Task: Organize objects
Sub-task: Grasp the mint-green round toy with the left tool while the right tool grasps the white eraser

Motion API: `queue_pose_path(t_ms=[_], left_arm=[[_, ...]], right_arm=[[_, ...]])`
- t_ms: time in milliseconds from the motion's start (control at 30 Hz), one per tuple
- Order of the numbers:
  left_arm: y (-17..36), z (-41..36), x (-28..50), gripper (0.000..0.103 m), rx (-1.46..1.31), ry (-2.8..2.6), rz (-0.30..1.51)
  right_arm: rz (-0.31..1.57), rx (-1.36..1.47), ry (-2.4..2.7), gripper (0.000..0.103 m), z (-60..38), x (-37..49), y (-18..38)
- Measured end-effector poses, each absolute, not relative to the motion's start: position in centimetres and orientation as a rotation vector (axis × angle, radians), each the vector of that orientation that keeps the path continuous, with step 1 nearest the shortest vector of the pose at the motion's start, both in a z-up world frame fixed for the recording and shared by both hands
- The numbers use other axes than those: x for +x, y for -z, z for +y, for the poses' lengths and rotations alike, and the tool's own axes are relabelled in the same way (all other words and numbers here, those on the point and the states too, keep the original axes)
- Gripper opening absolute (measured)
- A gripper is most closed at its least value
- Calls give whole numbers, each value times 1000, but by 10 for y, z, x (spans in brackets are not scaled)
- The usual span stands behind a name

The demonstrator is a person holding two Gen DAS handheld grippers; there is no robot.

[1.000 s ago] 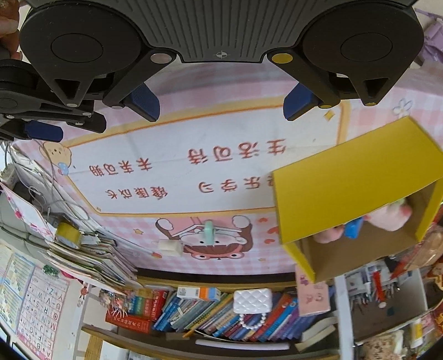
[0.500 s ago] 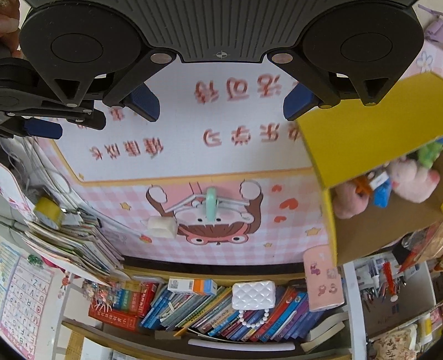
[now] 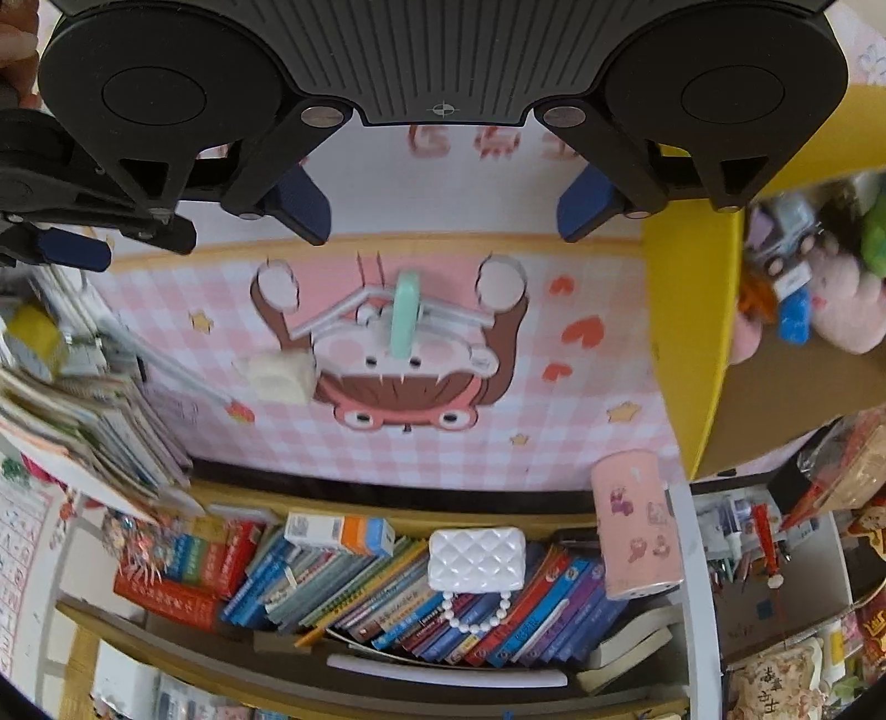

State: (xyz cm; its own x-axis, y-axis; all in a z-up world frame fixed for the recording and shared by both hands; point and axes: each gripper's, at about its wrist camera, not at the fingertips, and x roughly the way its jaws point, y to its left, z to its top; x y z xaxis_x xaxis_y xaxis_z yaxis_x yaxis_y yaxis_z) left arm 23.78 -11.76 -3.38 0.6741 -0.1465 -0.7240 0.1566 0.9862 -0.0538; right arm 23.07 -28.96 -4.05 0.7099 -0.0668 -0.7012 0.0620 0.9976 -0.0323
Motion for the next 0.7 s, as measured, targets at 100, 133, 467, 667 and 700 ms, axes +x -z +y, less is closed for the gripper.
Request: queue_pose_path(t_ms=[100, 133, 467, 667, 700], left_arm=[[40, -122, 258, 75, -20, 153, 828], [44, -124, 266, 72, -26, 143, 834], [71, -147, 314, 52, -28, 139, 871], [89, -162, 333, 43, 18, 158, 908], [90, -164, 335, 42, 26, 160, 912]], right_arm=[[758, -9, 68, 63, -298, 255, 39], [749, -9, 63, 63, -300, 263, 39], [730, -28, 26, 76, -301, 339, 56], [768, -34, 6, 81, -301, 374, 74], [777, -30, 1, 81, -302, 379, 77]])
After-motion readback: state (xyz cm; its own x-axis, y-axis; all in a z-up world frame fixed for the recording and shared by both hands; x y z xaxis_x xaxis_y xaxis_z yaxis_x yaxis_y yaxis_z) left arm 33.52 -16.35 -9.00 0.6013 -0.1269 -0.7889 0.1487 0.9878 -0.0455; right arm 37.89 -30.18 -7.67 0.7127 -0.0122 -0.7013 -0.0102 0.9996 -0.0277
